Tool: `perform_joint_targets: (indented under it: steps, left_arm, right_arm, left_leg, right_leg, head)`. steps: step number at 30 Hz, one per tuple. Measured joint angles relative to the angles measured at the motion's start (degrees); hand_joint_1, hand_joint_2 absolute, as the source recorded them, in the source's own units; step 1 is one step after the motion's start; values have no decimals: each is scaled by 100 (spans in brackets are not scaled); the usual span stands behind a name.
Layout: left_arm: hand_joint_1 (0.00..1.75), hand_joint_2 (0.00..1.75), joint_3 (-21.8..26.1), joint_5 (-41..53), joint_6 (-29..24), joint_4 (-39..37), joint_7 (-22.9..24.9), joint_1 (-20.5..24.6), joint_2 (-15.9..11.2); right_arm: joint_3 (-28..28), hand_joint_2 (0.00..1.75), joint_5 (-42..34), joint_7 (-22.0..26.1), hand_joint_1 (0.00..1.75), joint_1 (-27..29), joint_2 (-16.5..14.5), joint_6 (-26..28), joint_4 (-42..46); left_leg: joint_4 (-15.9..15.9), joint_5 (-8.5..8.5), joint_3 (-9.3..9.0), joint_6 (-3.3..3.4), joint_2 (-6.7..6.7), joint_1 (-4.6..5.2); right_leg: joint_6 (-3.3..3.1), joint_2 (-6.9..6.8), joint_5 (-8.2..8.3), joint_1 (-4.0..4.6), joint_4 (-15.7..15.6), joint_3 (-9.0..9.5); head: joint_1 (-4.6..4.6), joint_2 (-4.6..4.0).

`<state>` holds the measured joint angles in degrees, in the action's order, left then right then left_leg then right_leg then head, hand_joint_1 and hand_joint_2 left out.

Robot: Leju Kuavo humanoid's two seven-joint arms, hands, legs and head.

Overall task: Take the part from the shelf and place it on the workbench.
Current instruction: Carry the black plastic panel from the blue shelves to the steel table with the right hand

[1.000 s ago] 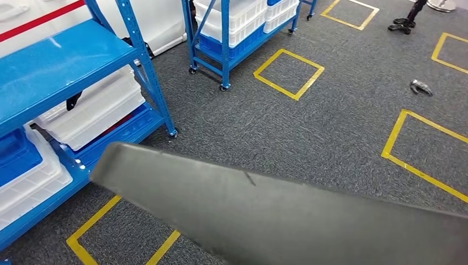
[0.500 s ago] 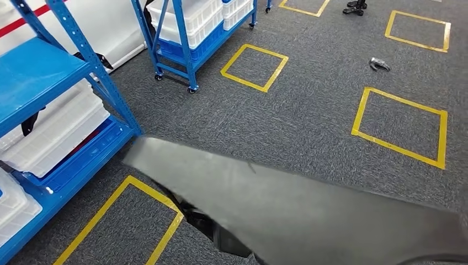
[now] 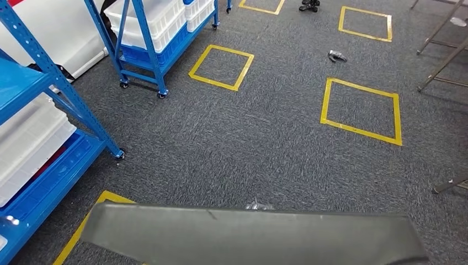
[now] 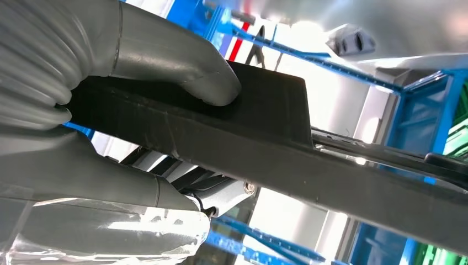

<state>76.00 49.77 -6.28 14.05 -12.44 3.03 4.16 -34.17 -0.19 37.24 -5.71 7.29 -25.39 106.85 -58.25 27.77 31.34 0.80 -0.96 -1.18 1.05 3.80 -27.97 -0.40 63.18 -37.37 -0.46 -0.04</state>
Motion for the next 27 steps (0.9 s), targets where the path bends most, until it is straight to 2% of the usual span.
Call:
perform_joint_targets:
  steps: [1,3,4,5,6,7,8,9,10,11,13,15,17,18,19,20,21,22,24,25,26,27]
  left_arm:
    - [0,175,3,1,35,1,-92,6,8]
    - [0,175,4,6,135,1,-284,6,19]
    - [0,175,4,12,190,1,-364,8,18]
    - [0,175,4,25,251,1,-426,14,14]
    - [0,175,4,44,314,1,-466,22,7]
    - [0,175,3,73,386,1,-491,31,-3]
    - [0,175,1,104,446,1,-503,37,-11]
    - [0,175,-2,128,491,1,-507,41,-22]
    - [0,175,-4,144,516,1,-501,41,-33]
    - [0,175,-5,145,523,1,-494,39,-43]
    - [0,175,-4,114,508,1,-486,40,-61]
    - [0,175,3,51,460,1,-496,42,-80]
    - [0,175,25,0,408,1,-504,26,-94]
    - [0,175,41,-19,384,1,-503,11,-94]
    - [0,175,56,-33,360,1,-498,-4,-99]
    - [0,175,67,-45,337,1,-492,-17,-104]
    - [0,175,73,-53,317,1,-485,-24,-112]
    - [0,175,79,-58,300,3,-480,-25,-123]
    - [0,175,106,-91,262,8,-482,-19,-135]
    - [0,175,126,-120,248,11,-492,-21,-138]
    - [0,175,151,-147,238,16,-509,-25,-141]
    - [0,175,174,-165,234,22,-532,-30,-146]
  right_arm:
    - [-19,175,-54,1,164,-41,-1,-71,-48]
    - [-48,175,-149,6,164,-103,-2,-160,-162]
    - [-57,175,-188,9,164,-131,-3,-179,-231]
    - [-63,175,-217,11,164,-168,-7,-178,-304]
    - [-68,175,-233,17,164,-217,-11,-159,-371]
    - [-75,175,-242,24,164,-275,-20,-119,-431]
    - [-83,175,-250,31,164,-342,-31,-65,-479]
    - [-94,175,-258,39,164,-409,-45,-9,-517]
    - [-105,175,-276,45,164,-479,-61,46,-554]
    - [-113,175,-306,50,164,-539,-72,88,-586]
    - [-120,175,-397,44,164,-618,-86,142,-629]
    - [-120,175,-517,15,164,-705,-102,157,-657]
    - [-118,175,-624,-6,164,-827,-121,157,-699]
    - [-112,175,-658,-10,164,-872,-128,157,-726]
    - [-101,175,-685,-11,164,-899,-128,158,-753]
    - [-83,175,-704,-10,164,-912,-127,159,-778]
    - [-59,175,-718,-9,164,-920,-127,161,-800]
    - [-32,175,-728,-6,164,-927,-127,161,-815]
    - [45,175,-746,23,164,-932,-126,159,-838]
    - [88,175,-748,52,164,-924,-126,154,-848]
    - [142,175,-747,97,164,-907,-123,147,-858]
    - [202,175,-739,144,164,-883,-120,136,-866]
  left_leg:
    - [10,-10,4,16,69,15]
    - [12,-10,15,30,213,47]
    - [11,-8,17,33,281,59]
    - [10,-5,15,37,345,69]
    - [10,-1,10,37,402,77]
    - [10,3,0,33,454,85]
    - [7,11,-8,23,506,102]
    - [5,20,-15,9,550,116]
    - [5,27,-20,-10,602,128]
    - [9,32,-26,-31,661,137]
    - [9,55,-41,-77,733,131]
    - [-207,212,40,-129,523,118]
    - [-890,558,364,-170,233,101]
    - [-1272,702,559,-182,178,92]
    - [-1540,757,706,-195,154,83]
    - [-1594,694,755,-205,149,72]
    - [-1439,536,706,-214,143,59]
    - [-1099,307,568,-226,95,40]
    - [-413,8,277,-239,-178,-10]
    - [-204,-50,192,-230,-297,-24]
    - [-137,-36,169,-208,-363,-23]
    - [-120,-37,170,-173,-325,-9]
  right_leg:
    - [12,-179,-190,4,331,-151]
    - [30,-329,-495,-1,1049,-469]
    - [30,-347,-529,-2,1227,-536]
    - [19,-357,-463,0,1198,-498]
    - [-6,-381,-307,7,931,-338]
    - [-47,-464,-126,28,526,-103]
    - [-94,-602,0,66,113,126]
    - [-139,-725,79,108,-204,293]
    - [-177,-806,100,146,-378,374]
    - [-200,-812,84,173,-427,378]
    - [-241,-678,119,157,-466,375]
    - [-290,-555,162,103,-535,409]
    - [-323,-421,183,72,-565,425]
    - [-330,-351,186,69,-563,424]
    - [-330,-273,186,67,-559,426]
    - [-328,-197,185,64,-552,429]
    - [-321,-123,180,56,-540,433]
    - [-303,-50,168,43,-515,433]
    - [-239,80,128,26,-430,393]
    - [-199,139,118,21,-391,355]
    - [-162,194,120,16,-369,316]
    - [-129,251,133,8,-361,285]
  head:
    - [10,0]
    - [15,0]
    - [16,0]
    - [15,0]
    - [15,0]
    - [15,0]
    - [15,0]
    - [15,0]
    - [14,0]
    - [13,0]
    - [12,0]
    - [6,0]
    - [-6,0]
    - [-12,0]
    - [-12,0]
    - [-12,0]
    - [-12,0]
    - [-12,0]
    - [-10,0]
    - [-8,0]
    - [-7,0]
    - [-7,0]
